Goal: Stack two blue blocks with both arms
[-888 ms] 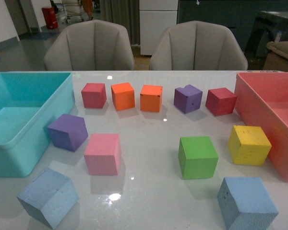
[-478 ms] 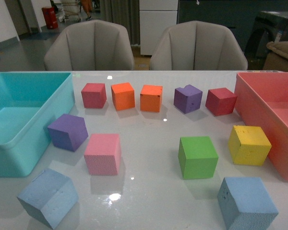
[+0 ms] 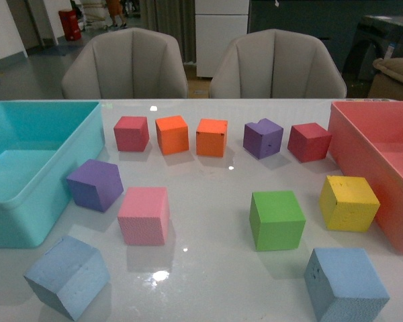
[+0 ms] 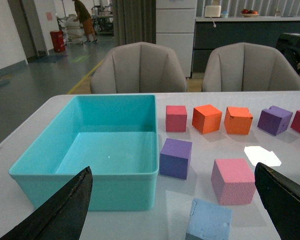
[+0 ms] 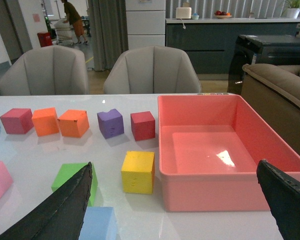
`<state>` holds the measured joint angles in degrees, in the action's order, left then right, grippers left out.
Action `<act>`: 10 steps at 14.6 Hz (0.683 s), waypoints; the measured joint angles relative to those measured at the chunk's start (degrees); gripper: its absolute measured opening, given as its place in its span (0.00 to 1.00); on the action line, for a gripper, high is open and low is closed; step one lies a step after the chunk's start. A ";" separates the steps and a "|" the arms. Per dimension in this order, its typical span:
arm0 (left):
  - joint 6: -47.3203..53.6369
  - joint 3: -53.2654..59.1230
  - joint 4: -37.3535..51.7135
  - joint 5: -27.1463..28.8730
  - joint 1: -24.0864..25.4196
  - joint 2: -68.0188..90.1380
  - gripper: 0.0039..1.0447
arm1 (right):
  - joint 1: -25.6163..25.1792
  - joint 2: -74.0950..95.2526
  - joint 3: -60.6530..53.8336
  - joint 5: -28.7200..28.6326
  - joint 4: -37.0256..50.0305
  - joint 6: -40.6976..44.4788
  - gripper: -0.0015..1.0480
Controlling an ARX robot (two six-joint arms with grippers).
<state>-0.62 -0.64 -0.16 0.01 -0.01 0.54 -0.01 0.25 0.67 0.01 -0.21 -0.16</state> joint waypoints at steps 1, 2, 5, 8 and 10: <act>0.00 0.00 0.00 0.00 0.00 0.00 0.94 | 0.00 0.00 0.00 -0.02 0.00 0.00 0.94; 0.00 0.00 0.00 -0.02 0.00 0.00 0.94 | 0.00 0.00 0.00 0.00 0.00 0.00 0.94; 0.00 0.00 0.00 0.00 0.00 0.00 0.94 | 0.00 0.00 0.00 0.00 0.00 0.00 0.94; 0.00 0.00 0.00 0.00 0.00 0.00 0.94 | 0.00 0.00 0.00 -0.02 0.00 0.00 0.94; 0.00 0.00 0.00 0.00 0.00 0.00 0.94 | 0.00 0.00 0.00 -0.02 0.00 -0.02 0.94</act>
<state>-0.62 -0.64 -0.16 0.01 -0.01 0.54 -0.01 0.25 0.67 -0.01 -0.21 -0.19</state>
